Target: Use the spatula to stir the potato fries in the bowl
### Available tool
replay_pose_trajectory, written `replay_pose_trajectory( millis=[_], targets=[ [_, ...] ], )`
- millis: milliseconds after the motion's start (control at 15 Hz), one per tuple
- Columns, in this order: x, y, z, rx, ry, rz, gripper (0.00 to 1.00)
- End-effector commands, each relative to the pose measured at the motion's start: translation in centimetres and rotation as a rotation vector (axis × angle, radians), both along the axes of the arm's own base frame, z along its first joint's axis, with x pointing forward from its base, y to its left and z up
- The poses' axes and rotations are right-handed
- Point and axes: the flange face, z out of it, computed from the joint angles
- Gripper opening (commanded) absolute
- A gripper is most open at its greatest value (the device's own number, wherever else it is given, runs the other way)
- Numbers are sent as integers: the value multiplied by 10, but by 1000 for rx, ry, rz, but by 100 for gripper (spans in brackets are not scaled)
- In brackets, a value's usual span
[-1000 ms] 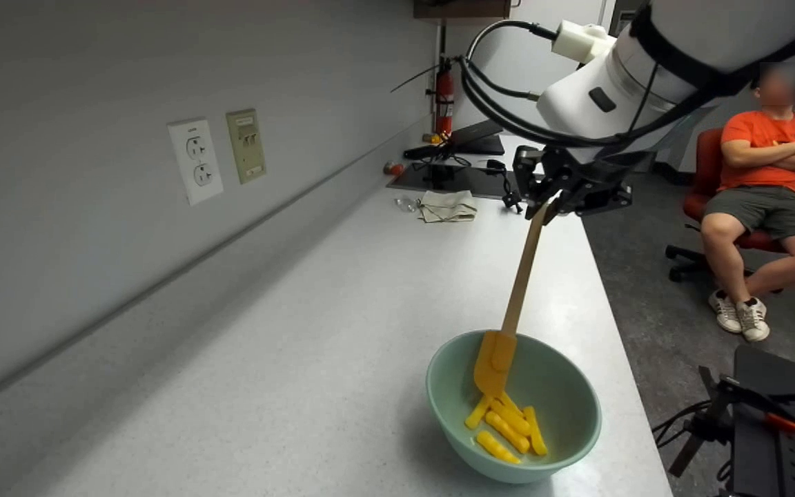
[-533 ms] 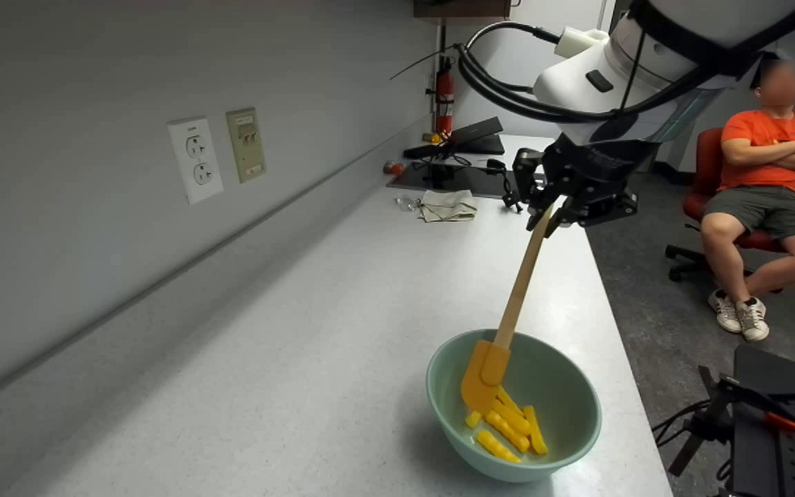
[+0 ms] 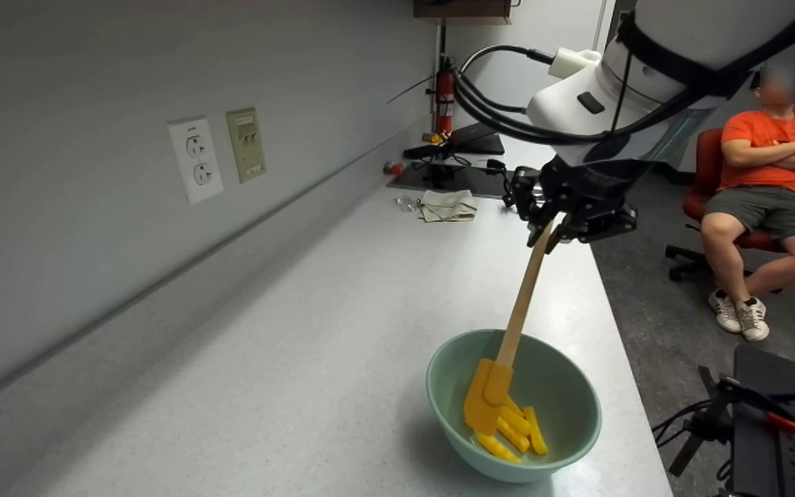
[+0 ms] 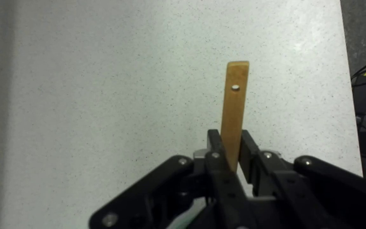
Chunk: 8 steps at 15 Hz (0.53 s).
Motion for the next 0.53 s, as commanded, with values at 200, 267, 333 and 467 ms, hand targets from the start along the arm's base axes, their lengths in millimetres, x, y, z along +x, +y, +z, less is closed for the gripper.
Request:
replay_pose_trajectory(
  millis=[200,267,333,467],
  targets=[
    [-5,4,-22,-18,55,10,4],
    [-6,4,-25,-23,61,12,4],
    [-7,4,-28,-29,68,12,4],
    [-10,5,-32,-32,65,16,4]
  ],
)
